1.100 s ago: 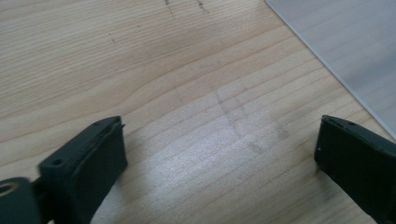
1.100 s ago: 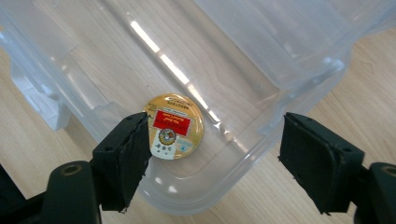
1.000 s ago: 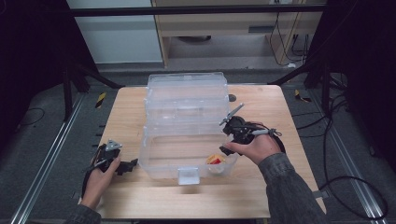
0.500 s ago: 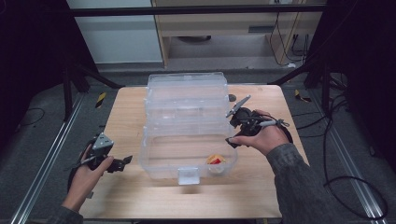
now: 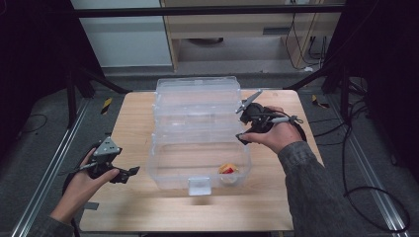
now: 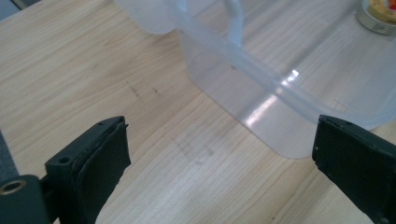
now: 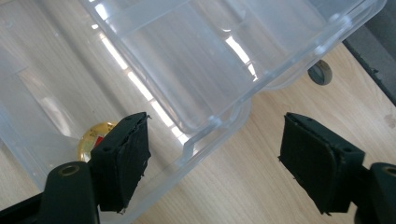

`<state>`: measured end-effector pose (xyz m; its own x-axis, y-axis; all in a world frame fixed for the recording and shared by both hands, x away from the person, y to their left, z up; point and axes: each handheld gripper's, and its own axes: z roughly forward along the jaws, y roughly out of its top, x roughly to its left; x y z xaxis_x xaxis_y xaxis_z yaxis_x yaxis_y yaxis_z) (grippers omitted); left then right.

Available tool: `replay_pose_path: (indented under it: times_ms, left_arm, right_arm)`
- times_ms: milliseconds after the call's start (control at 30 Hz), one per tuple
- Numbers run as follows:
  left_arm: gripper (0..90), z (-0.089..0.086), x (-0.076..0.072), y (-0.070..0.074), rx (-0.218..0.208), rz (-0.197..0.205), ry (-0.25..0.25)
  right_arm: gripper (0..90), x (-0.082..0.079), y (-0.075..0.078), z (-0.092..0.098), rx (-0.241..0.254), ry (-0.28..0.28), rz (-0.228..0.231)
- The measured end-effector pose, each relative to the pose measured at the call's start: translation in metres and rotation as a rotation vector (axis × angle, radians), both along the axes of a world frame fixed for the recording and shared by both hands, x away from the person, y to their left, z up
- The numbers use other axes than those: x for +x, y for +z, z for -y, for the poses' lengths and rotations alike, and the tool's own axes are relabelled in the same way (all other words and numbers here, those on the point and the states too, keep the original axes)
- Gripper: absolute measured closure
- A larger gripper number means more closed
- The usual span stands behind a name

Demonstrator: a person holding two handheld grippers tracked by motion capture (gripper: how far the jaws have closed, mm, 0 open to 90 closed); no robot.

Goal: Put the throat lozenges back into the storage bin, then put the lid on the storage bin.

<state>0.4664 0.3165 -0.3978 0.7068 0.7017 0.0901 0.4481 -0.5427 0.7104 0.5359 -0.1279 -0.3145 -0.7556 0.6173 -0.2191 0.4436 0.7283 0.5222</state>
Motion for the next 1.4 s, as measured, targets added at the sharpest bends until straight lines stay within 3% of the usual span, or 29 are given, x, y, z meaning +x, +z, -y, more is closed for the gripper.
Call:
replay_pose_path:
  times_ms: [233,400,633,933,1167,1400]
  left_arm:
    - [3.0,0.010,0.004,0.006,0.019,0.004,-0.050]
    - [3.3,0.013,0.005,0.007,0.062,-0.005,-0.074]
    - [3.3,0.014,0.009,0.008,0.086,-0.012,-0.084]
    - [3.5,0.026,0.007,0.027,0.096,0.009,-0.127]
    - [3.4,0.047,-0.002,0.038,0.118,0.009,-0.221]
    - [3.7,0.062,-0.008,0.045,0.136,0.008,-0.270]
  right_arm:
    - [24.8,0.000,0.016,0.003,-0.003,-0.023,0.039]
    - [23.2,0.001,0.018,0.005,-0.006,-0.037,0.042]
    - [21.9,0.010,0.022,0.003,-0.003,-0.034,0.046]
    - [21.3,0.018,0.035,-0.008,0.000,0.011,0.090]
    - [20.6,0.025,0.036,-0.015,-0.022,0.050,0.082]
    - [32.2,0.036,0.043,-0.020,-0.032,0.080,0.089]
